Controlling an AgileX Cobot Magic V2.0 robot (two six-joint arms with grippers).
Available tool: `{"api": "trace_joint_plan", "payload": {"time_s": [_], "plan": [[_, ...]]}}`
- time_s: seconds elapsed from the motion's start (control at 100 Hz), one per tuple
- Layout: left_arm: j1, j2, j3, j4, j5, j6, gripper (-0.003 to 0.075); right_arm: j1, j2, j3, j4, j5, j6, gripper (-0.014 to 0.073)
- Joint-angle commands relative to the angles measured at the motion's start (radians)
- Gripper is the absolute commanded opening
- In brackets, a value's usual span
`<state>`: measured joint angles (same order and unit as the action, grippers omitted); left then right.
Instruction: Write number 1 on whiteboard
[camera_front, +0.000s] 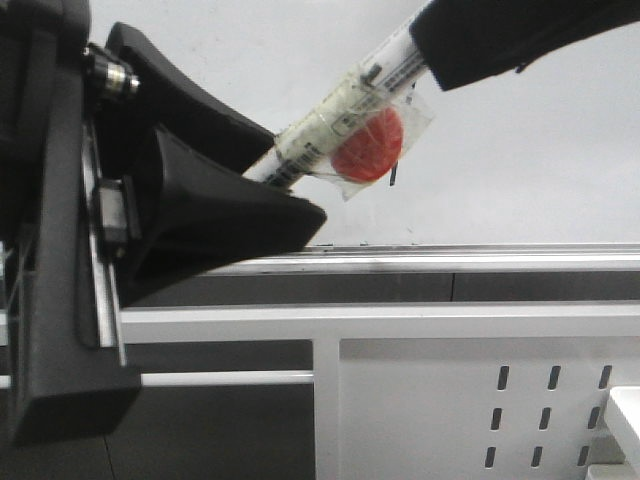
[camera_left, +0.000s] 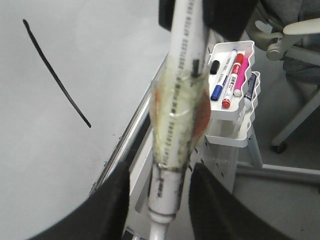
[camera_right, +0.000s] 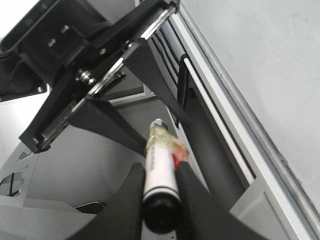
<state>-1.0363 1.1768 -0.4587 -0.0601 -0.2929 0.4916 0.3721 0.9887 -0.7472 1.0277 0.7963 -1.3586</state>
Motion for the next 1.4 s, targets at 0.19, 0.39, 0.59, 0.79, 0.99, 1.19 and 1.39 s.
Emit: {"api": "trace_joint_plan", "payload": {"time_s": [0.19,0.39,0.59,0.79,0.99,1.19,1.39], "plan": [[-0.001,-0.014,-0.032,-0.010,-0.089,0.001,-0.0020,-0.003,-0.007,-0.035,0.057,-0.008,0.000,-0.0050],[-0.001,-0.014,-0.032,-0.010,-0.089,0.001,-0.0020,-0.003,-0.007,-0.035,0.064,-0.011,0.000,-0.0049],[-0.001,-0.018,-0.032,-0.044,-0.089,0.001,-0.0020,-0.003,-0.007,-0.044,0.089,-0.045,0.000,0.0187],[-0.001,-0.018,0.001,-0.215,-0.155,0.001,-0.0020,-0.003,-0.023,-0.091,0.087,-0.108,0.000,0.0461],[-0.030,-0.018,0.089,-0.421,-0.431,0.001,-0.0020,-0.003,-0.111,-0.130,0.087,-0.171,0.000,0.0259],[-0.101,-0.018,0.140,-0.619,-0.570,0.001,-0.0020,-0.003,-0.243,-0.130,0.061,-0.199,0.000,-0.0069],[-0.167,0.024,0.164,-0.812,-0.738,-0.003,-0.0020,-0.003,-0.342,-0.130,0.048,-0.202,0.000,-0.0069]]}}
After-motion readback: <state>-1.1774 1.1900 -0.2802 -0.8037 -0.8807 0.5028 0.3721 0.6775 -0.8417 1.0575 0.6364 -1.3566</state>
